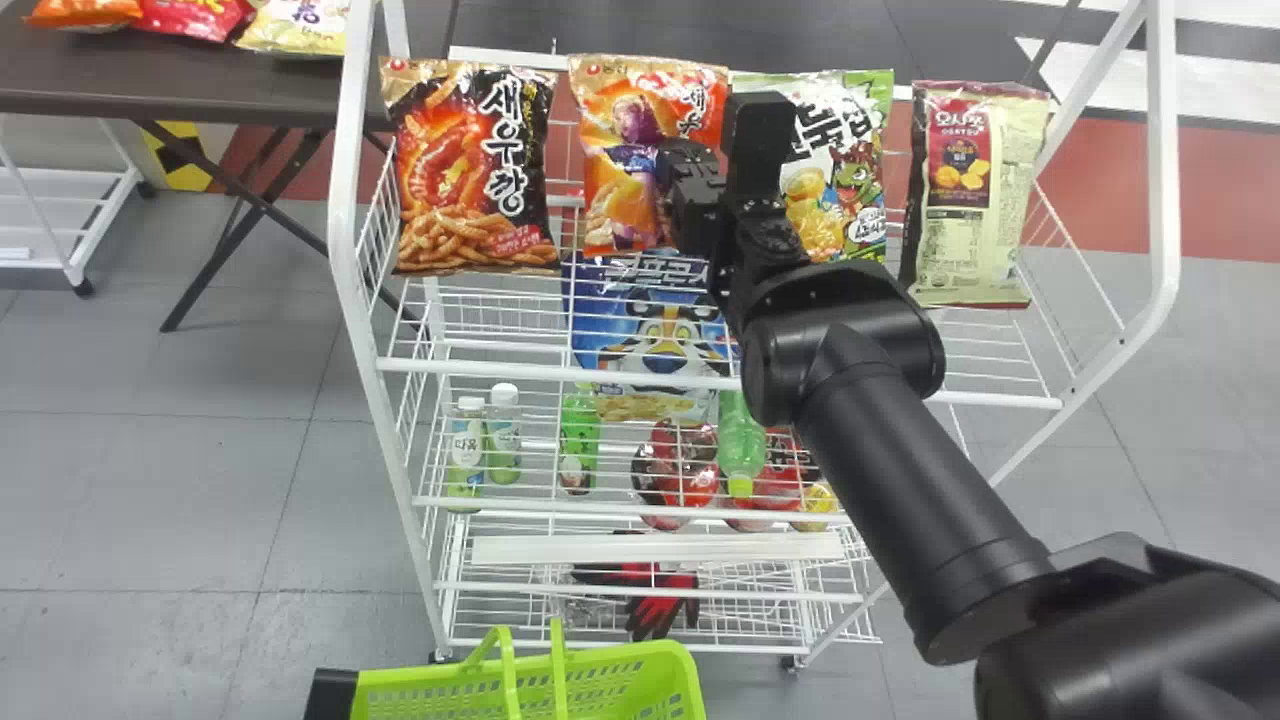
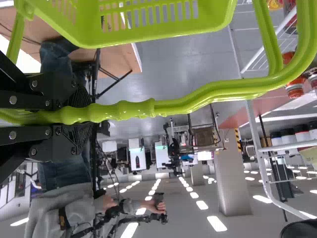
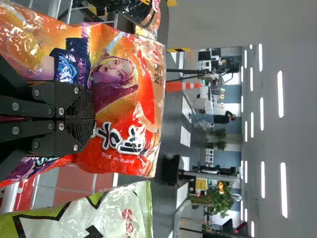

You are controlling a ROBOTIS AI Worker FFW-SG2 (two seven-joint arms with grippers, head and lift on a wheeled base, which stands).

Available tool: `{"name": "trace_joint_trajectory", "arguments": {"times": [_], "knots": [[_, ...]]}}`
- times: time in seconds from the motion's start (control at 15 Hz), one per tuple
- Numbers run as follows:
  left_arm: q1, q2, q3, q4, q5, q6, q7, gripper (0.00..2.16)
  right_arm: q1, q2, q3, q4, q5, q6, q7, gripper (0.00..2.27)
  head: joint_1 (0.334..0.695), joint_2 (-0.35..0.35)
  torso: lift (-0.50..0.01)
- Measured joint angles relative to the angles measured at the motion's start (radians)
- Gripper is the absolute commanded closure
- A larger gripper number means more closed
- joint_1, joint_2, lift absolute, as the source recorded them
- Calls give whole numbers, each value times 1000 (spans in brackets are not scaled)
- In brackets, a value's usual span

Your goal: Hold basket handle with left hand then pick Saewookkang with right hand and place into basket

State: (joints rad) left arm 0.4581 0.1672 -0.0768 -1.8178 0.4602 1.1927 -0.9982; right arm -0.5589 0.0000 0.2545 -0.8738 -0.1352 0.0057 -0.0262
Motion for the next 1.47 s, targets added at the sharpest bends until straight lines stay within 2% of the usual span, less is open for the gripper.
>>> {"name": "trace_joint_trajectory", "arguments": {"times": [0.4,0.73,1.0,1.47], "knots": [[-7,-1,-3,0,2,2,1,2118,126,0,1,-212,-8,62,-1,2240,695,-123,-20],[-7,3,-4,-15,6,11,1,2118,290,-11,19,-544,-40,224,-3,2240,695,-89,-20],[5,5,-6,-35,6,15,0,2118,446,-88,41,-830,-37,373,-58,2240,695,-111,-20],[27,4,-2,-61,6,12,4,2121,799,-290,-15,-1379,-111,759,-84,2243,695,-203,-20]]}}
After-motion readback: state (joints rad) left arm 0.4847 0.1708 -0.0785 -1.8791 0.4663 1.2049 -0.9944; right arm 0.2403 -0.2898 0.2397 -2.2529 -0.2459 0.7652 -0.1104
